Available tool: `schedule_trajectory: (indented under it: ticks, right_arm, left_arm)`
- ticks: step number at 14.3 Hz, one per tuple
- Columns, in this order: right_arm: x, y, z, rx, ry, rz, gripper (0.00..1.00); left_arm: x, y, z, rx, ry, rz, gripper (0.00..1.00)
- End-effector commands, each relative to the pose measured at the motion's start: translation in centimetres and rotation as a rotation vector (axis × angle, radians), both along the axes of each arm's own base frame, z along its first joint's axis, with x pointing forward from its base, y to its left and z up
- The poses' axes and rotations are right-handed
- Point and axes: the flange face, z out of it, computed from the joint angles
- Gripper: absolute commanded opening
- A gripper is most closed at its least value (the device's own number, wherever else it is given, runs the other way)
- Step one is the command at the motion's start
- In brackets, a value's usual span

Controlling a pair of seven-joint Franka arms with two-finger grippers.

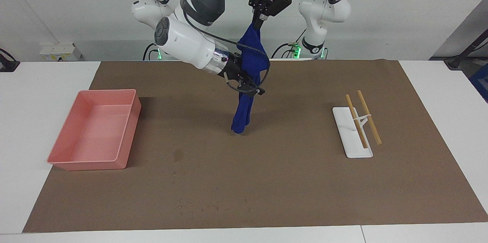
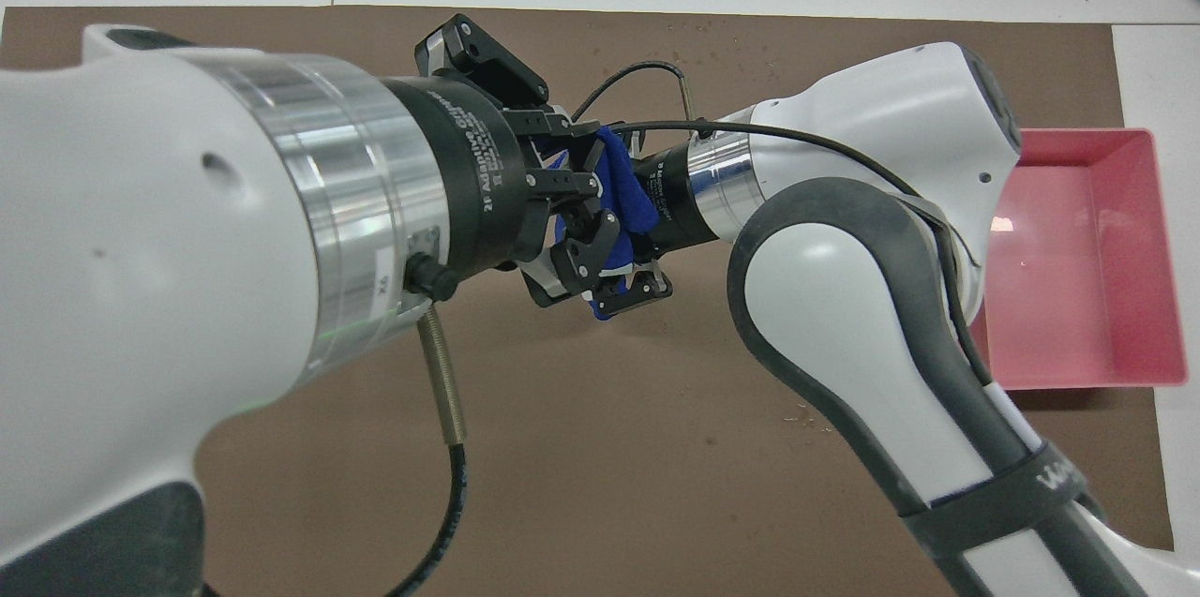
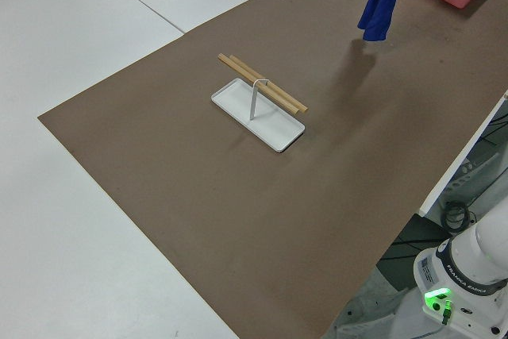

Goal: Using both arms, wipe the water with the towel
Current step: 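Grasp the blue towel with the right gripper beside the left gripper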

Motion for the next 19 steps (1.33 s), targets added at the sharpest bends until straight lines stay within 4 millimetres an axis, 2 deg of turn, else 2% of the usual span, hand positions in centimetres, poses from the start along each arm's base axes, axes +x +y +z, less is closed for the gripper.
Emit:
schedule_trajectory:
  ticks: [1, 2, 3, 4, 9, 10, 13, 15, 18, 19]
  right_arm:
    - [0.1, -0.4, -0.3, -0.025, -0.022, 0.004, 0.69]
    - [0.1, -0.5, -0.1, -0.035, -0.046, 0.024, 0.56]
    - [0.2, -0.7, 0.1, -0.033, -0.048, 0.025, 0.11]
    - [0.3, -1.1, 0.2, -0.033, -0.048, 0.016, 0.00]
    - [0.6, -2.1, 1.8, -0.032, -0.051, -0.038, 0.00]
    - [0.4, -2.3, 2.7, -0.031, -0.070, -0.035, 0.00]
    - [0.4, -4.4, 4.9, -0.078, -0.137, -0.044, 0.00]
    - [-0.1, -5.2, 6.2, -0.138, -0.191, -0.029, 0.00]
    - [-0.1, -6.4, 7.0, -0.202, -0.237, -0.023, 0.00]
    - [-0.1, -6.5, 7.1, -0.222, -0.250, -0.017, 0.00]
  left_arm:
    - [-0.6, 0.0, 0.8, -0.010, -0.019, 0.019, 0.00]
    - [-0.6, 0.0, 0.8, -0.010, -0.019, 0.019, 0.00]
    - [-0.6, 0.0, 0.8, -0.009, -0.018, 0.018, 0.00]
    - [-0.6, 0.0, 0.8, -0.010, -0.019, 0.019, 0.00]
    - [-0.6, 0.0, 0.8, -0.008, -0.019, 0.017, 0.00]
    - [-0.6, 0.0, 0.8, -0.008, -0.019, 0.017, 0.00]
    - [-0.6, 0.0, 0.8, -0.008, -0.019, 0.017, 0.00]
    - [-0.6, 0.0, 0.8, -0.009, -0.019, 0.017, 0.00]
    - [-0.6, 0.2, 0.7, 0.007, -0.018, 0.008, 0.00]
    - [-0.8, 0.6, 1.0, 0.013, -0.028, 0.006, 0.84]
